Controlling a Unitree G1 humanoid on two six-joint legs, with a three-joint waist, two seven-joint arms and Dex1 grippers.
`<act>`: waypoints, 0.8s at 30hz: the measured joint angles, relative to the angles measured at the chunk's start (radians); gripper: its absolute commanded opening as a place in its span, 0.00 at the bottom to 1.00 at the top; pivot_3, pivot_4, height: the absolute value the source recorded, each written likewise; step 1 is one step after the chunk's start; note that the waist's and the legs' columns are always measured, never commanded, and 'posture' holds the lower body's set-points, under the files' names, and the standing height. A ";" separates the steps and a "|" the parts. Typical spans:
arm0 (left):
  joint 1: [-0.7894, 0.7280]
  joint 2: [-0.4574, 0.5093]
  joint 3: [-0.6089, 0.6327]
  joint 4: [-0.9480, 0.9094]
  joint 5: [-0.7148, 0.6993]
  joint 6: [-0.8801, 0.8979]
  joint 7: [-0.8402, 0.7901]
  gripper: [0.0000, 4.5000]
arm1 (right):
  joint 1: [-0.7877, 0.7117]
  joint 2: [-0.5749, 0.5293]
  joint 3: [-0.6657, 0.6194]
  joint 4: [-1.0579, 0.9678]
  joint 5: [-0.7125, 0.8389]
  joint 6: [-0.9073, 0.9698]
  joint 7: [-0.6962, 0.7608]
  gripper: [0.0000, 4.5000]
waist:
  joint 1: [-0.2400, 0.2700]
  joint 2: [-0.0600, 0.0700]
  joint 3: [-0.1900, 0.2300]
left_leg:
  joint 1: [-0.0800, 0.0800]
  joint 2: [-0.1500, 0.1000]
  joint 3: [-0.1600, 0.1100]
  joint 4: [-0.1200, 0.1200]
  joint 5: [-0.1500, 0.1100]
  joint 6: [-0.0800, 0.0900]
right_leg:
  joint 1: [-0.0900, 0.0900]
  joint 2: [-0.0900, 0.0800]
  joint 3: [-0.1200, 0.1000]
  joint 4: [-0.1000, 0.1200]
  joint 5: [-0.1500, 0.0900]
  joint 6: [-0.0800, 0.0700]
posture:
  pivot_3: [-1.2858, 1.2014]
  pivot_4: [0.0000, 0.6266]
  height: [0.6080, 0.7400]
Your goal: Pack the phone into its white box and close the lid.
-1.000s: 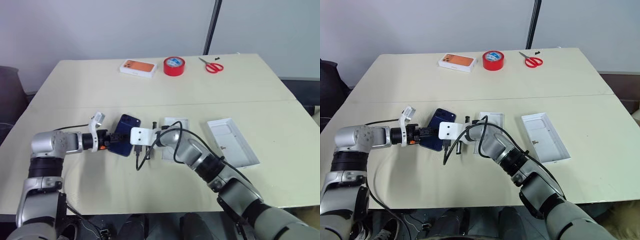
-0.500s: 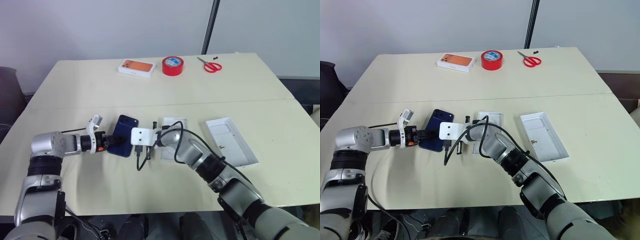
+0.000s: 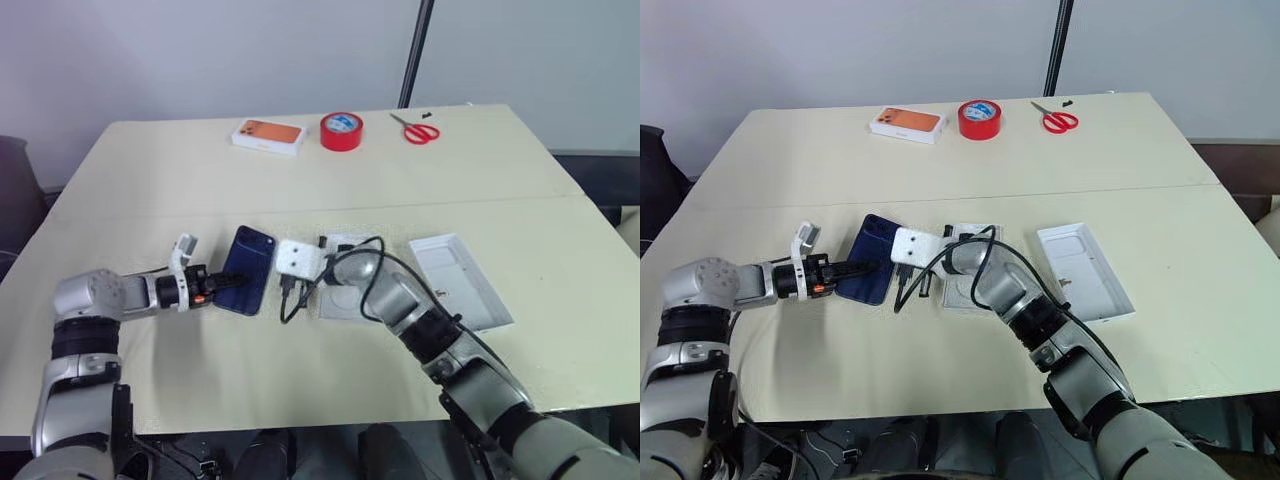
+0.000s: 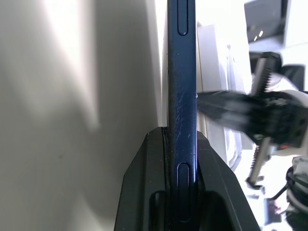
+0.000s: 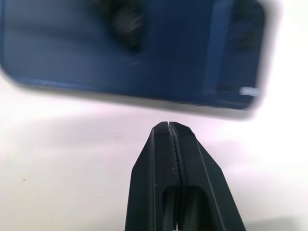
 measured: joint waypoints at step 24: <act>0.059 -0.252 0.235 -0.293 -0.280 0.057 0.230 0.00 | 0.493 -0.460 -0.178 -0.477 0.294 -0.141 0.248 0.58 | 0.027 -0.010 0.006 | -0.015 0.001 0.002 0.005 0.001 -0.001 | -0.007 0.000 0.000 -0.004 0.000 0.000 | 0.52 0.24 1.00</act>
